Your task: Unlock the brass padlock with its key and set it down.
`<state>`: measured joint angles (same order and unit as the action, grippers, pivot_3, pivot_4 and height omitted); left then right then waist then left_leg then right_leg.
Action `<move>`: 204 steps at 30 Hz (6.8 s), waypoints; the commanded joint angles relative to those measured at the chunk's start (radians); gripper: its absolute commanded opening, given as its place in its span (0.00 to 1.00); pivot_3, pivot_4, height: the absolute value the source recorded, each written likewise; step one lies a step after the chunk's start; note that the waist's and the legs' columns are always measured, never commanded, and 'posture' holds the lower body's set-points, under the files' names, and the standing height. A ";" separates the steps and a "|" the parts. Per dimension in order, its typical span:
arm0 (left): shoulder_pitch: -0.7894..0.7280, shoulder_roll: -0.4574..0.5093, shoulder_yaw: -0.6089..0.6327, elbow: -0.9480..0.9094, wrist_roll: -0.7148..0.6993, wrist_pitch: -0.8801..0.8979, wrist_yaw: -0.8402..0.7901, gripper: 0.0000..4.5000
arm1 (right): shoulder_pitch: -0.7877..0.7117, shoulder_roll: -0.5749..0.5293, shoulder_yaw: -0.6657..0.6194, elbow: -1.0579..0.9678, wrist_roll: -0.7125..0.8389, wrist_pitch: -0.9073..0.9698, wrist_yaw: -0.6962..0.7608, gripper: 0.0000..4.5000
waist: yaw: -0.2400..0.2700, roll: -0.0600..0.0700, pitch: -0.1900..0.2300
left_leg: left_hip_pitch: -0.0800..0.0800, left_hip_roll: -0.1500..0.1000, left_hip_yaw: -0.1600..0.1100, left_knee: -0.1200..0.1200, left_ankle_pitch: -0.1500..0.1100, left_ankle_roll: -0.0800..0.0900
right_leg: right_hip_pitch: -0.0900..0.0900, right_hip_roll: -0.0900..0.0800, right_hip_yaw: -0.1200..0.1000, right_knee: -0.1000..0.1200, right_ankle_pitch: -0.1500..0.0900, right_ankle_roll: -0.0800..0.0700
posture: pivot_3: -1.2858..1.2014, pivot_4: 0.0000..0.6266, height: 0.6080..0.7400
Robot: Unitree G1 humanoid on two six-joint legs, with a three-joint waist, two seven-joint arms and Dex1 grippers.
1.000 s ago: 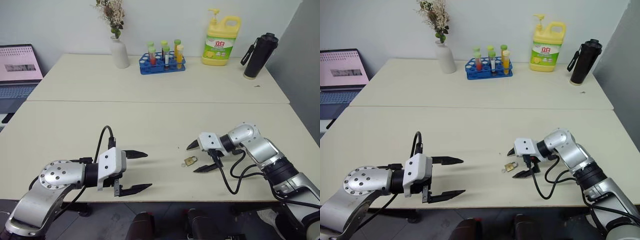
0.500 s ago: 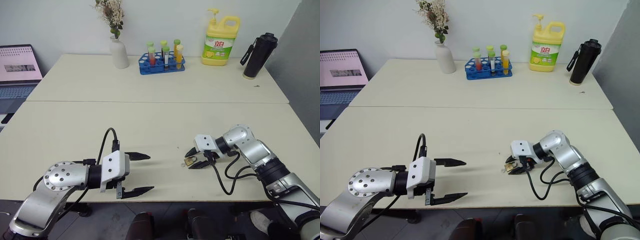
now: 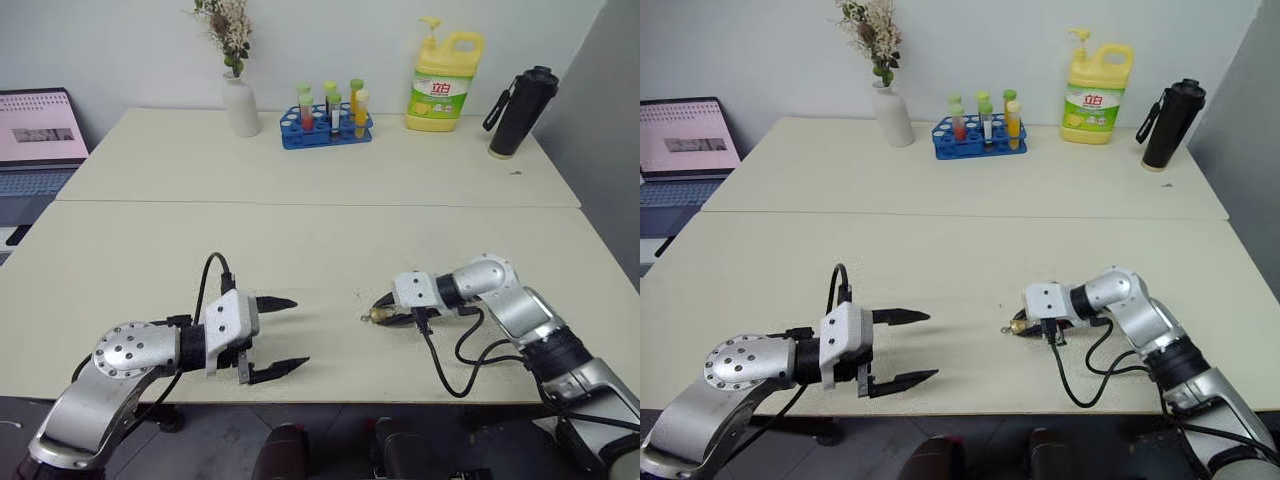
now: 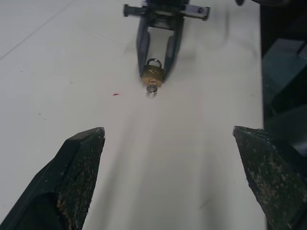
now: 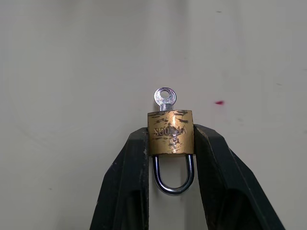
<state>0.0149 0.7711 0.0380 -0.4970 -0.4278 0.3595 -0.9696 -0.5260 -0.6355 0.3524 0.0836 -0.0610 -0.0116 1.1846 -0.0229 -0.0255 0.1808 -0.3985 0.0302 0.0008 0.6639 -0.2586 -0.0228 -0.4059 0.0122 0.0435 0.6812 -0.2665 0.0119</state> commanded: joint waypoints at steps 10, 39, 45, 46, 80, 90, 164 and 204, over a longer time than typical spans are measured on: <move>-0.393 -0.159 -0.048 0.135 -0.195 0.341 0.107 1.00 | 0.240 -0.085 -0.205 -0.416 -0.382 -0.157 -0.531 0.20 | -0.004 -0.001 -0.001 | 0.000 -0.001 0.000 0.000 0.000 0.000 | 0.000 0.002 0.000 0.001 -0.002 0.004 | 0.52 0.24 1.00; -0.780 -0.286 -0.179 0.519 -0.123 0.293 -0.108 0.72 | 0.161 -0.030 -0.185 -0.299 -0.454 -0.460 -0.770 0.20 | -0.007 -0.001 -0.001 | 0.000 -0.002 0.001 0.001 0.000 -0.001 | 0.000 0.003 0.001 0.001 0.001 -0.001 | 0.52 0.24 1.00; -0.795 -0.306 -0.191 0.546 -0.100 0.276 -0.133 0.29 | 0.158 -0.026 -0.180 -0.309 -0.443 -0.464 -0.759 0.20 | -0.006 -0.001 -0.001 | -0.001 -0.002 0.000 0.001 0.000 -0.001 | 0.000 0.003 0.001 0.001 0.001 -0.001 | 0.52 0.24 1.00; -0.796 -0.310 -0.194 0.549 -0.095 0.273 -0.136 0.22 | 0.157 -0.024 -0.179 -0.309 -0.441 -0.465 -0.757 0.20 | -0.006 -0.001 -0.001 | -0.001 -0.002 0.001 0.001 0.000 -0.001 | 0.000 0.003 0.001 0.001 0.001 -0.001 | 0.52 0.24 1.00; -0.803 -0.346 -0.180 0.571 -0.056 0.291 -0.163 0.42 | 0.159 -0.008 -0.182 -0.308 -0.398 -0.463 -0.722 0.20 | -0.006 -0.001 -0.001 | 0.000 -0.002 0.000 0.001 0.000 -0.001 | 0.000 0.003 0.001 0.001 0.001 -0.001 | 0.52 0.24 1.00; -0.808 -0.341 -0.166 0.589 -0.077 0.318 -0.177 0.23 | 0.162 -0.015 -0.187 -0.304 -0.392 -0.469 -0.713 0.20 | -0.006 -0.001 -0.001 | 0.000 -0.002 0.000 0.001 0.000 -0.001 | 0.000 0.003 0.001 0.001 0.001 -0.001 | 0.52 0.24 1.00; -0.783 -0.353 -0.130 0.409 -0.146 0.480 -0.027 0.86 | 0.144 0.006 -0.174 -0.282 -0.344 -0.450 -0.692 0.20 | -0.008 -0.001 -0.001 | 0.000 -0.001 0.000 0.001 0.001 -0.001 | 0.000 0.003 0.002 0.001 0.001 -0.001 | 0.52 0.24 1.00; -0.799 -0.370 -0.173 0.440 -0.137 0.477 -0.032 0.03 | 0.142 0.010 -0.181 -0.297 -0.354 -0.461 -0.698 0.20 | -0.006 -0.001 -0.001 | 0.000 -0.002 0.000 0.001 0.001 -0.001 | 0.000 0.003 0.002 0.001 0.001 -0.001 | 0.52 0.24 1.00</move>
<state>-0.7744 0.3997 -0.1257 -0.0308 -0.5472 0.8389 -0.9796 -0.3676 -0.6245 0.1925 -0.1827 -0.4122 -0.4660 0.5006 -0.0292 -0.0264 0.1803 -0.3990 0.0284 0.0007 0.6649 -0.2580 -0.0237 -0.4058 0.0150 0.0455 0.6826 -0.2654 0.0107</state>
